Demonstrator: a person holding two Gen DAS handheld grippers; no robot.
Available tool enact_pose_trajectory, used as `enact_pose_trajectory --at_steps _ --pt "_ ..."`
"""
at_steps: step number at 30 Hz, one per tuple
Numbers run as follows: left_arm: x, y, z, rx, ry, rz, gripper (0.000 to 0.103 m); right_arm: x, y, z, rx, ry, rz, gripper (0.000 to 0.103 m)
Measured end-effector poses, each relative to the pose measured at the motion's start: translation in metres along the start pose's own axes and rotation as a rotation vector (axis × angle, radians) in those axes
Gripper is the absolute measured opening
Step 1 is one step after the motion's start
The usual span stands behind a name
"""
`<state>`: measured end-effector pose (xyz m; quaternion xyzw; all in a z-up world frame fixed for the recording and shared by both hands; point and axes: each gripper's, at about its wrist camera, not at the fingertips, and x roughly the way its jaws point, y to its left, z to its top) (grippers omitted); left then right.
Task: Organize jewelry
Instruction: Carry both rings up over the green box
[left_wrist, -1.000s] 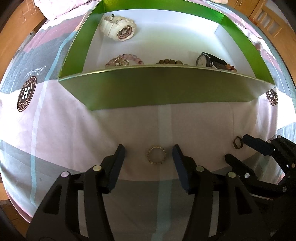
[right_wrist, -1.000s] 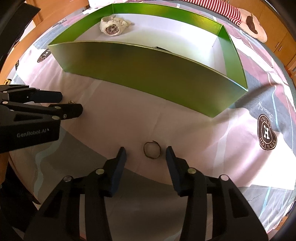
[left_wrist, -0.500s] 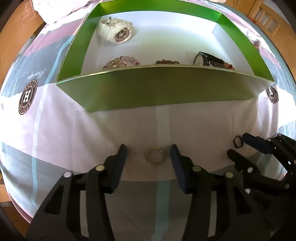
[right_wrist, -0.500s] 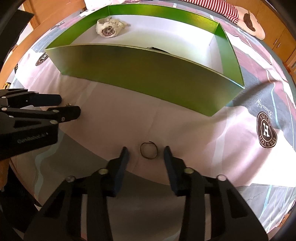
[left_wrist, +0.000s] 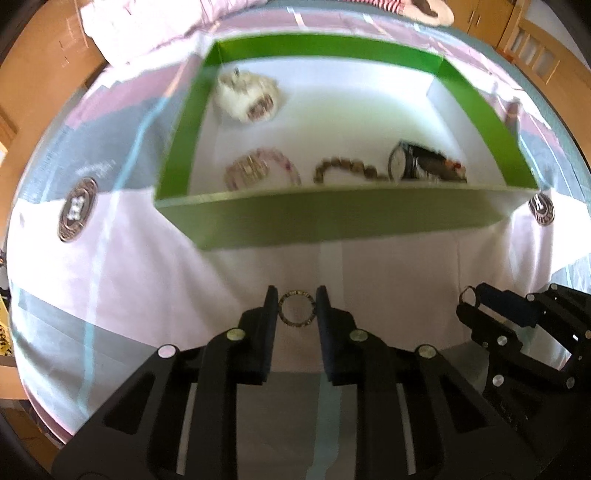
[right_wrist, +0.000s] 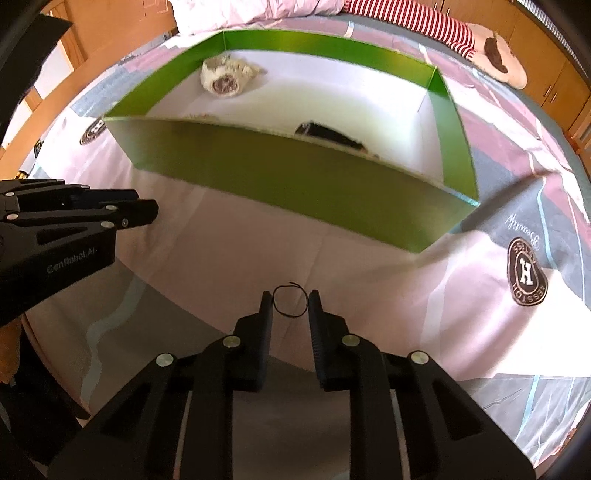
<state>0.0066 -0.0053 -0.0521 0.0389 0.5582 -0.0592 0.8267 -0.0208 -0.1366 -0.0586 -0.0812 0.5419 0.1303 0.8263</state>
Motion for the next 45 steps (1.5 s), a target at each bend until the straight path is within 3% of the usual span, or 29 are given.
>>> enact_pose_trajectory --at_steps 9,17,27,31,38,40,45 --pt "-0.006 0.002 -0.001 0.005 -0.020 0.012 0.021 0.006 0.001 0.000 0.004 0.010 -0.024 0.020" --pt "-0.023 -0.001 0.000 0.001 -0.110 0.037 0.021 -0.021 -0.004 0.007 0.041 -0.133 0.020 0.020" --pt "-0.023 -0.007 -0.001 0.030 -0.123 0.050 0.021 -0.003 -0.001 0.002 0.029 -0.068 -0.006 0.020" --pt "-0.029 -0.005 0.001 0.016 -0.148 0.047 0.021 -0.018 -0.005 0.007 0.055 -0.125 0.007 0.020" --pt "-0.061 0.006 0.019 -0.013 -0.228 0.020 0.021 -0.073 -0.019 0.033 0.085 -0.342 0.011 0.020" --pt "-0.070 0.010 0.031 -0.012 -0.256 0.042 0.021 -0.084 -0.026 0.047 0.090 -0.397 0.016 0.020" --pt "-0.063 0.011 0.064 0.001 -0.295 0.084 0.021 -0.062 -0.050 0.079 0.167 -0.379 0.051 0.020"
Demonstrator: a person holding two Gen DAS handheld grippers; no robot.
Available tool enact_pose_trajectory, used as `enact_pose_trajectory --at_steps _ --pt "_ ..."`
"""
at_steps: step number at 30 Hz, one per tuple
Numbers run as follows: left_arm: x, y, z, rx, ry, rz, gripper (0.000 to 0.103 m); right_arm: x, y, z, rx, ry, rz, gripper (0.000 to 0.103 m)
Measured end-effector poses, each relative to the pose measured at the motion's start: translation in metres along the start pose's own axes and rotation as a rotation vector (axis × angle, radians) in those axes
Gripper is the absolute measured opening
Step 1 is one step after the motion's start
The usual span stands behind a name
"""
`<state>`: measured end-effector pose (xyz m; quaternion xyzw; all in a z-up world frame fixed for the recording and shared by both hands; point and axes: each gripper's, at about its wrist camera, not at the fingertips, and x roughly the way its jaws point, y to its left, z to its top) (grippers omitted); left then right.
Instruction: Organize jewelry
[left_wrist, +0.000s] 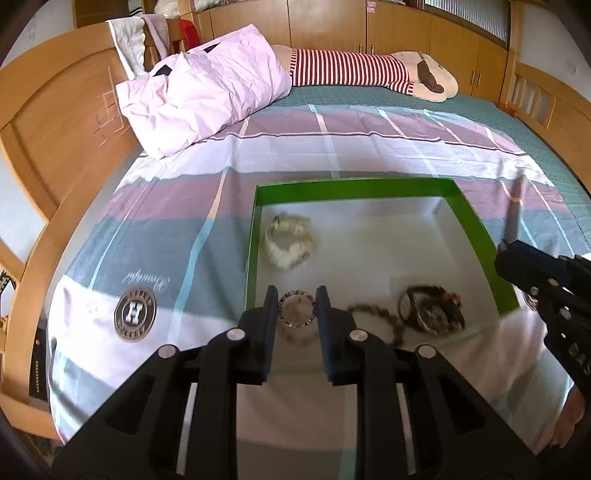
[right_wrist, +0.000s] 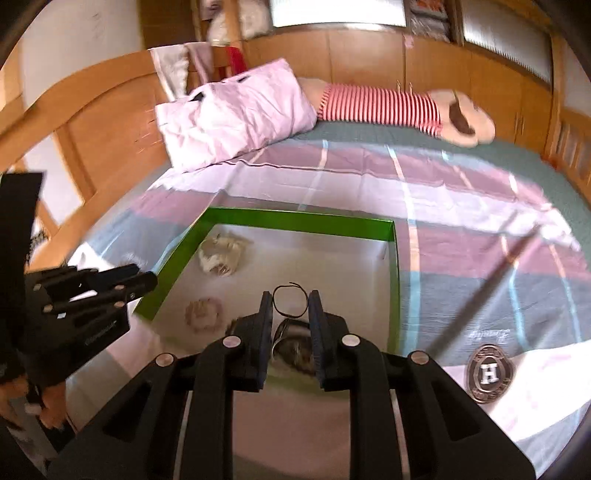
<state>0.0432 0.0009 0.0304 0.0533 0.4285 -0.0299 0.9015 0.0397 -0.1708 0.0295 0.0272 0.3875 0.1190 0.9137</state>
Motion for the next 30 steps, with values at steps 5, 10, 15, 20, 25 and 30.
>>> enact_pose_trajectory --at_steps 5,10,15,20,25,30 --pt "0.036 -0.003 0.003 0.013 0.051 0.006 0.021 0.044 -0.015 -0.017 0.024 0.115 -0.057 0.020" --pt "0.045 -0.006 -0.003 0.020 0.073 -0.013 0.021 0.048 -0.015 -0.022 0.029 0.132 -0.065 0.020" --pt "0.050 -0.008 -0.005 0.024 0.075 -0.015 0.021 0.050 -0.010 -0.023 0.019 0.134 -0.068 0.020" --pt "0.056 -0.008 -0.007 0.018 0.089 -0.031 0.025 0.052 -0.010 -0.024 0.016 0.136 -0.068 0.022" --pt "0.047 -0.004 -0.006 -0.012 0.055 -0.031 0.060 0.036 -0.012 -0.020 0.028 0.070 -0.088 0.066" --pt "0.034 -0.001 -0.007 -0.030 0.021 -0.048 0.078 0.016 -0.019 -0.018 0.085 0.008 -0.110 0.093"
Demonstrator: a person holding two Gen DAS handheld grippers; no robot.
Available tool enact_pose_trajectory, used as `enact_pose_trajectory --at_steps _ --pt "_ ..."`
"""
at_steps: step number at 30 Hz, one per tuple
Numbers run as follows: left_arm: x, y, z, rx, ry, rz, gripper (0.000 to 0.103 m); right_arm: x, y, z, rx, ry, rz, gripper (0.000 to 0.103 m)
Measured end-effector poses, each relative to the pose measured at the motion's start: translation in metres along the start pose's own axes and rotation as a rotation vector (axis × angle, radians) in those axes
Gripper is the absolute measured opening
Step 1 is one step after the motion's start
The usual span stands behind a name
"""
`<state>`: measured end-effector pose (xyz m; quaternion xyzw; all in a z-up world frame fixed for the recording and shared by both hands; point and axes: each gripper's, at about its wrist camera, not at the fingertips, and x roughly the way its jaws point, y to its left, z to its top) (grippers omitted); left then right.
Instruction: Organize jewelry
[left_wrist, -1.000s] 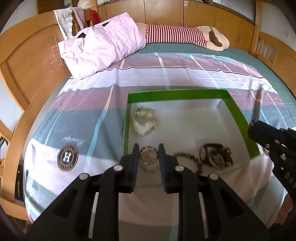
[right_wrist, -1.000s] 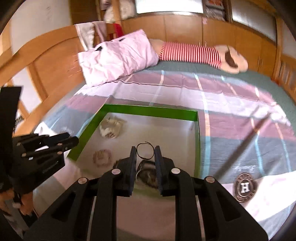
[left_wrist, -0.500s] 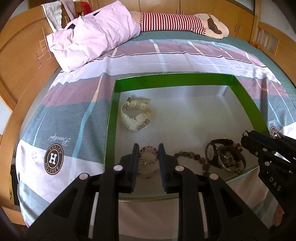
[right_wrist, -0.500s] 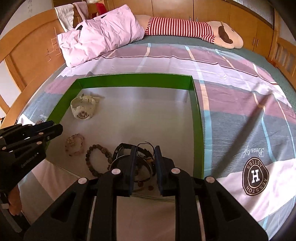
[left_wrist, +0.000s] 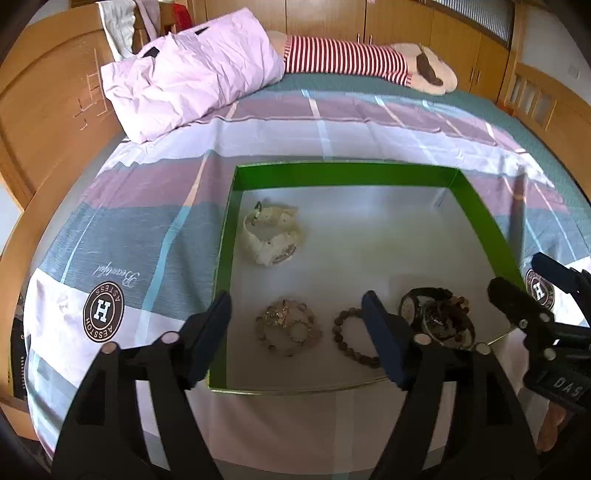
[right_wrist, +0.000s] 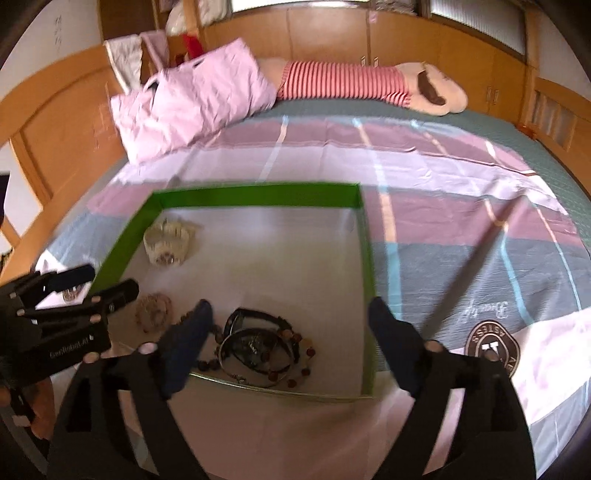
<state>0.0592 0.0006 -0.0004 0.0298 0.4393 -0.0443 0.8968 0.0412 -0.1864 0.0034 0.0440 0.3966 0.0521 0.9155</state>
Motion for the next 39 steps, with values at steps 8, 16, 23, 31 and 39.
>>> enact_pose_trajectory --at_steps 8,16,23,31,39 --pt "-0.008 -0.006 -0.006 0.031 0.004 0.003 0.093 -0.007 -0.007 -0.008 0.062 0.000 -0.011 0.100" --pt "-0.013 -0.009 -0.010 0.036 0.001 -0.015 0.096 -0.010 0.001 -0.010 0.014 -0.010 -0.037 0.101" --pt "-0.013 -0.008 -0.011 0.032 0.007 -0.019 0.098 -0.009 0.007 -0.013 -0.014 -0.008 -0.050 0.102" --pt "-0.012 -0.009 -0.012 0.033 0.011 -0.018 0.098 -0.008 0.006 -0.014 -0.011 0.001 -0.050 0.102" --pt "-0.011 -0.009 -0.012 0.034 0.014 -0.017 0.098 -0.007 0.006 -0.014 -0.014 0.002 -0.050 0.102"
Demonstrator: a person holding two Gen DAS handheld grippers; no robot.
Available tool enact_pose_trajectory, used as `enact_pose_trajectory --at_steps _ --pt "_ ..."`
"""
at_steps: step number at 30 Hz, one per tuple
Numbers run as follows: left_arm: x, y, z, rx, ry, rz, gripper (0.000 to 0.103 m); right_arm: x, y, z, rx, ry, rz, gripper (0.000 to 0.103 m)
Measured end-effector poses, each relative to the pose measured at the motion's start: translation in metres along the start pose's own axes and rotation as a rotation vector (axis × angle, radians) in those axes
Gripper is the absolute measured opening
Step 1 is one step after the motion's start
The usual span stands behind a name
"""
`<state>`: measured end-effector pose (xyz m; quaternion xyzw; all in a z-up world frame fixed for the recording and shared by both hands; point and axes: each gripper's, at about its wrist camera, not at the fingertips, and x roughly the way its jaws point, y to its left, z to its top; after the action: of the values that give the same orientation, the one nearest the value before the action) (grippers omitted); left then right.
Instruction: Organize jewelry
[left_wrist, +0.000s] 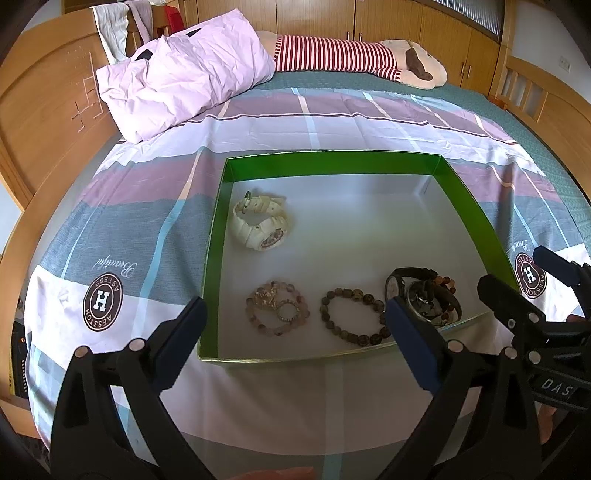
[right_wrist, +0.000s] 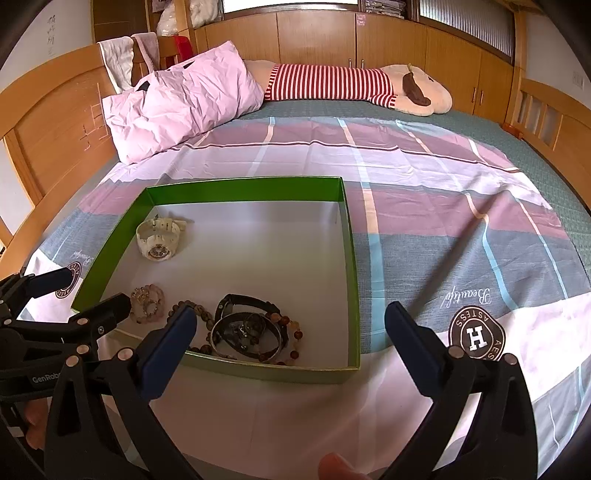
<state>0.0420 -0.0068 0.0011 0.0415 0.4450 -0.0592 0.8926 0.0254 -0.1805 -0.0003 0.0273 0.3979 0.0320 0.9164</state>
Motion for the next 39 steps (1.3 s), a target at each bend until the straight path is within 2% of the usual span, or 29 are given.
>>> enact_pose_trajectory --at_steps 39 --pt "0.0043 0.0017 -0.0033 -0.008 0.016 -0.004 0.099 0.0019 0.0010 -0.0017 -0.002 0.002 0.003 0.102"
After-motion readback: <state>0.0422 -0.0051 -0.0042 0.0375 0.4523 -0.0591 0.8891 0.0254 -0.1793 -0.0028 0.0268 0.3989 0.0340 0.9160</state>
